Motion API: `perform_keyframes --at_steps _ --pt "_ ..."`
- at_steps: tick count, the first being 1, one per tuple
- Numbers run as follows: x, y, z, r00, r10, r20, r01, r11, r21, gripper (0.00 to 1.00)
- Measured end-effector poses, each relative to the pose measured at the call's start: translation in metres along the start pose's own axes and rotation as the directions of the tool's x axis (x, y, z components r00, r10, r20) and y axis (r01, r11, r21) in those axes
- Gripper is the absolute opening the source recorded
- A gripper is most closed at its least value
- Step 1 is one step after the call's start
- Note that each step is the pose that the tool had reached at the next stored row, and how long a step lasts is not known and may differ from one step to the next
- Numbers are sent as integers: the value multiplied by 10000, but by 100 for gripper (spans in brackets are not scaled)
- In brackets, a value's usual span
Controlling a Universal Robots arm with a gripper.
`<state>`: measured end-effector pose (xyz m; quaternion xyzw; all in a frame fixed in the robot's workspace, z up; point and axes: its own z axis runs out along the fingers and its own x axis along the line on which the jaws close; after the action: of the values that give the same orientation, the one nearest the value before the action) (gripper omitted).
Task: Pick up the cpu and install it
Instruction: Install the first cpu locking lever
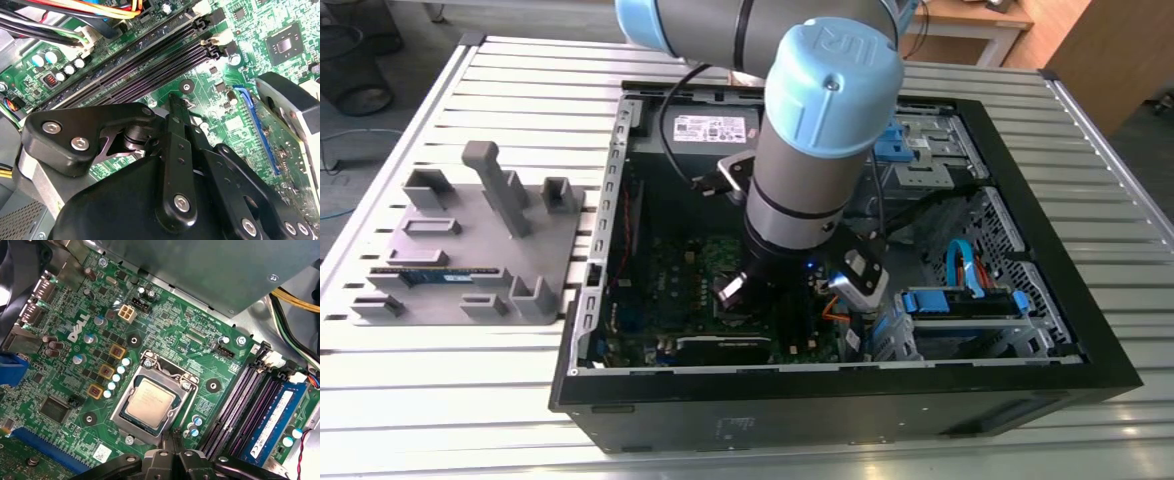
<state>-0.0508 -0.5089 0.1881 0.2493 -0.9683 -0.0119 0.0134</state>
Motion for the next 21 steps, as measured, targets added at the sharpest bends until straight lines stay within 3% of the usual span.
perform_keyframes --at_steps 16,21 --pt "26 -49 -3 10000 1 2 -1 10000 -4 11" --pt "29 -45 -96 10000 15 3 -15 10000 -5 11"
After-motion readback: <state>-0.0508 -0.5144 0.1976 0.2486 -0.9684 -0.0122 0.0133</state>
